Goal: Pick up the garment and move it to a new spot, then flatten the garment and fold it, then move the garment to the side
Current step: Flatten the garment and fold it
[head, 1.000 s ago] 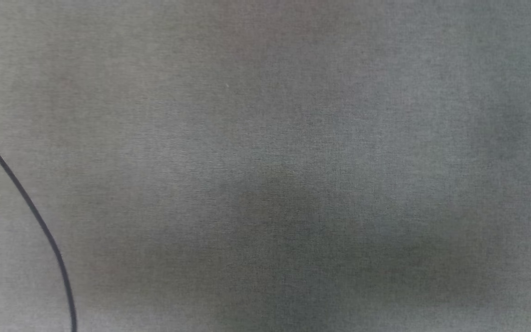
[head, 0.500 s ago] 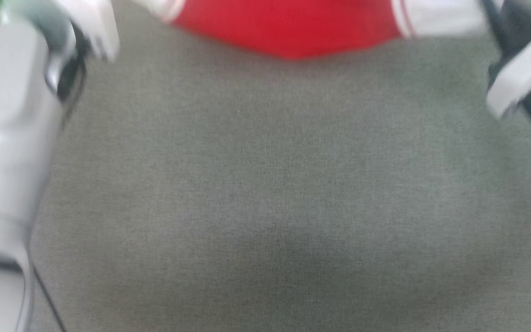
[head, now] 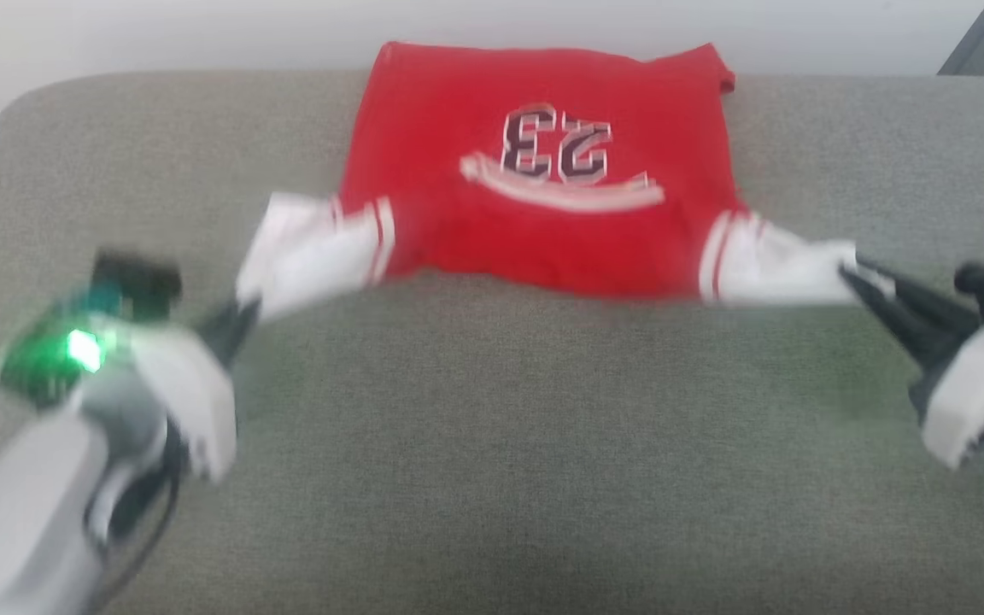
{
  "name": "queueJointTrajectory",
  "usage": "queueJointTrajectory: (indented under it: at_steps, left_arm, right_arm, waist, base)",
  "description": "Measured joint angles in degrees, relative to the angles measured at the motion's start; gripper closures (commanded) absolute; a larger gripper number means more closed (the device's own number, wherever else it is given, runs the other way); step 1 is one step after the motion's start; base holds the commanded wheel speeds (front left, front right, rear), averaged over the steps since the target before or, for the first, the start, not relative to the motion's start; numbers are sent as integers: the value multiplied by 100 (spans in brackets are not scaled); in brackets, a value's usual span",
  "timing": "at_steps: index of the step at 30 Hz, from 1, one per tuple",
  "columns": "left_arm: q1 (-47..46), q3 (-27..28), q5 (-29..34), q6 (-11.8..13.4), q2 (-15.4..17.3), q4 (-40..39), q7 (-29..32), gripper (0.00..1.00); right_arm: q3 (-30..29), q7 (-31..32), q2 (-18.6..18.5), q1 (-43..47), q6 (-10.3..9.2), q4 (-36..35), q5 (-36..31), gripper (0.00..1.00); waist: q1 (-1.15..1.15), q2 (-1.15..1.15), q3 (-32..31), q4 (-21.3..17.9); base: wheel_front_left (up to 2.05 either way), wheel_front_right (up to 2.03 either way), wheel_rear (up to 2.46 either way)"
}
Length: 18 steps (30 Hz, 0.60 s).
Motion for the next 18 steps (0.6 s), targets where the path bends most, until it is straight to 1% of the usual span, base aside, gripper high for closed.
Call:
queueJointTrajectory:
  at_steps: [2, 4, 5, 9, 11, 13, 18]
  left_arm:
    - [610, 67, -144, 268, 247, -641, 170, 100]
    - [1158, 179, -254, 595, 470, -1171, 292, 100]
    - [1650, 267, -314, 891, 678, -1585, 393, 100]
    - [2525, 368, -513, 1384, 954, -2184, 576, 100]
    - [2881, 379, -570, 1581, 1031, -2385, 656, 100]
    - [3164, 388, -643, 1726, 1055, -2541, 705, 100]
    - [3688, 421, -854, 1961, 1074, -2772, 743, 100]
  right_arm:
    - [137, 0, -198, 185, 0, -183, 24, 100]
    - [257, -1, -398, 359, 0, -314, 51, 100]
    - [416, -1, -570, 522, 0, -417, 82, 100]
    - [730, 48, -816, 838, 0, -623, 294, 100]
    - [902, 169, -942, 972, 0, -744, 470, 100]
    - [1096, 337, -1047, 1106, 0, -878, 678, 100]
    - [1365, 701, -1303, 1354, 0, -1254, 1126, 100]
  waist:
    - [0, 0, -46, -8]
    - [0, 0, -70, -13]
    - [0, 0, -89, -15]
    - [0, 0, -122, -35]
    - [0, 0, -125, -41]
    - [0, 0, -123, -36]
    - [0, 0, -79, -25]
  base:
    - [0, 0, 0]
    - [0, 0, 0]
    - [0, 0, 0]
    - [0, 0, 0]
    - [0, 0, 0]
    - [0, 0, 0]
    - [0, 0, 0]
